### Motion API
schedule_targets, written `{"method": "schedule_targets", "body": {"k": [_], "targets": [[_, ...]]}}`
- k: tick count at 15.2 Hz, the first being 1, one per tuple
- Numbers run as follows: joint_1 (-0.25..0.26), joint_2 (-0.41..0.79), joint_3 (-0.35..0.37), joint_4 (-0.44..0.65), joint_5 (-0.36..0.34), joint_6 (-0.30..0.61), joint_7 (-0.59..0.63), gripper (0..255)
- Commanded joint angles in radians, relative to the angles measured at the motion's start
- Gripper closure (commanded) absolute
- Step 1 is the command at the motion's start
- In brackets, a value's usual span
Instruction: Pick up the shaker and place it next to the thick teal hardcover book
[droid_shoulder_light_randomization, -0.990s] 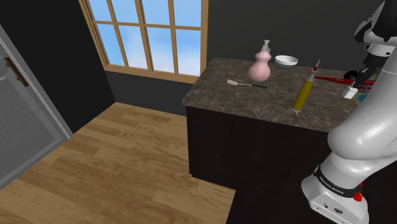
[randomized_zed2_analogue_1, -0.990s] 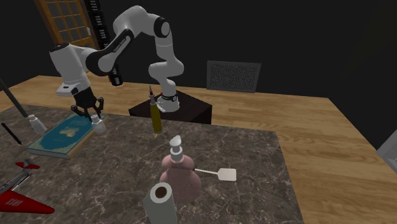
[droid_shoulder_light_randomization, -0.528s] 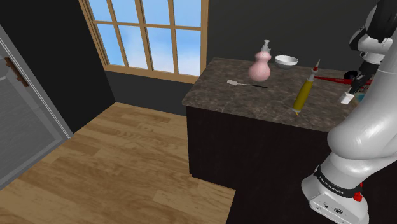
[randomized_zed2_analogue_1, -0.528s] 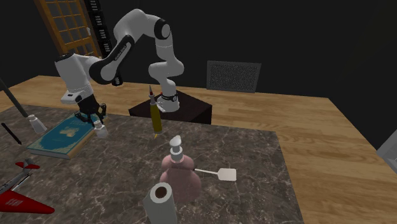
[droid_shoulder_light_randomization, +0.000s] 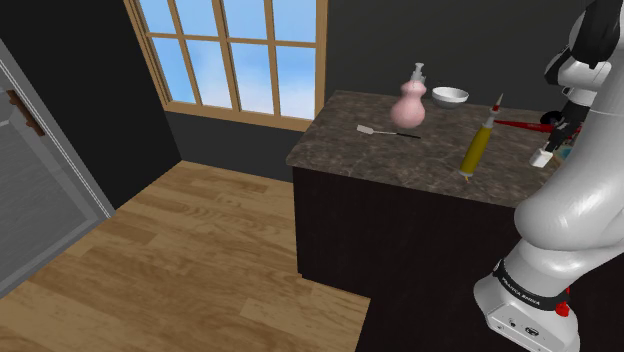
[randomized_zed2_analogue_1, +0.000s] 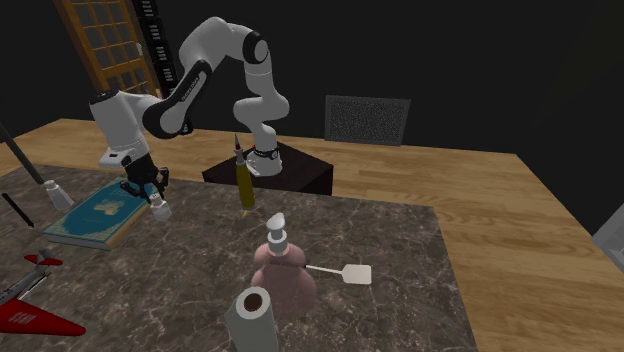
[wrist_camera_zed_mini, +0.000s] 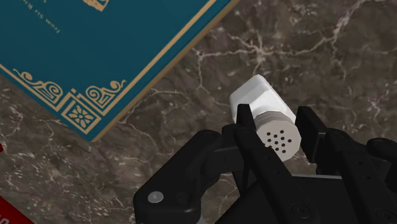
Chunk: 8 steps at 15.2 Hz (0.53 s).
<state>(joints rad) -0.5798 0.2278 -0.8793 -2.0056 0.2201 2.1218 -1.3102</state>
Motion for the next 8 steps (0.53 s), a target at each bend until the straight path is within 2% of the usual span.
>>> {"method": "schedule_targets", "body": {"k": [1, 2, 3, 8], "targets": [[0.000, 0.000, 0.000, 0.000, 0.000, 0.000, 0.000, 255], [0.000, 0.000, 0.000, 0.000, 0.000, 0.000, 0.000, 255], [0.000, 0.000, 0.000, 0.000, 0.000, 0.000, 0.000, 0], [0.000, 0.000, 0.000, 0.000, 0.000, 0.000, 0.000, 0]]}}
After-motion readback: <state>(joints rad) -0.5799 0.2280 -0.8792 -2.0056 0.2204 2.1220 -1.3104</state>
